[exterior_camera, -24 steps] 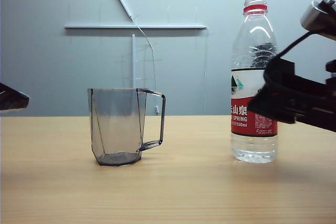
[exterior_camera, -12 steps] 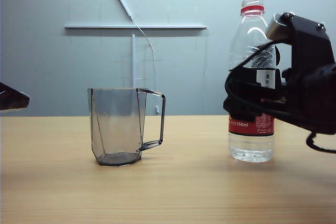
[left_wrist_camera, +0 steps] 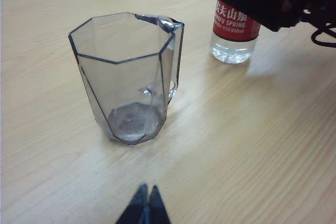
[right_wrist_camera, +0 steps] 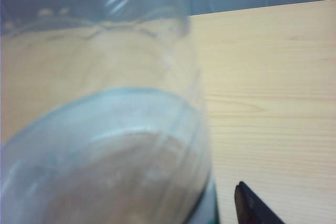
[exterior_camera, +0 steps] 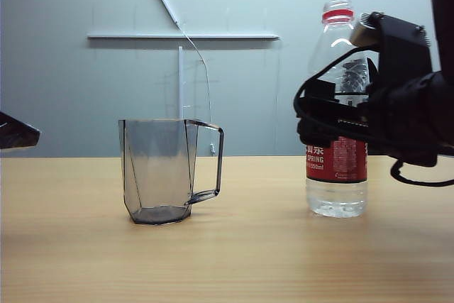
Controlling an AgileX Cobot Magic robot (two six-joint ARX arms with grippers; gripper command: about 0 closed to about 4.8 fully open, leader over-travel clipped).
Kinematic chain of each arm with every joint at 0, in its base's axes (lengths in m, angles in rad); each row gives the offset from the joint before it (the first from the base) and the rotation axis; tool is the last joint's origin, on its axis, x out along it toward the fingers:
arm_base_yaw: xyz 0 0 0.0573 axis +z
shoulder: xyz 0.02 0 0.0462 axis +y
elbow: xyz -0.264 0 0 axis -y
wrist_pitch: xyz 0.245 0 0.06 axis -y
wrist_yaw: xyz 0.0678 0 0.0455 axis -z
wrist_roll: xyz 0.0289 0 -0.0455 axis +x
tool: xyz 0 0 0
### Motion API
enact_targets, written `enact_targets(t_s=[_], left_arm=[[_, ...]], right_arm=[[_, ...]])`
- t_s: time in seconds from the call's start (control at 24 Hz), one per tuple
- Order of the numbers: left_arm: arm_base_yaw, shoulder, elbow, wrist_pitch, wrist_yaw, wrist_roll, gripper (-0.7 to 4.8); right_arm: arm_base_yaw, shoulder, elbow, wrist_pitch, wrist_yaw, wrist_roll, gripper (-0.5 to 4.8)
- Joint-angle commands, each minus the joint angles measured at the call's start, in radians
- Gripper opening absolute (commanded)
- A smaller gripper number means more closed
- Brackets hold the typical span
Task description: Pick up the mineral water bottle on the table and pour water into the mug until it's half full.
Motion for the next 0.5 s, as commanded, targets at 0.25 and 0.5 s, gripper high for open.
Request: enact_targets(t_s=[0.25,0.5], left_arm=[[0.0,0.0,0.002,0.013,0.003,-0.003,-0.02],[0.001,-0.025,0.002,0.014,0.003,-0.003,-0.02]], right_arm=[[0.001,-0.003,0.01,0.0,-0.002,0.0,4.06],[0.001,-0.003,0.01,0.001,-0.003,0.0,3.05]])
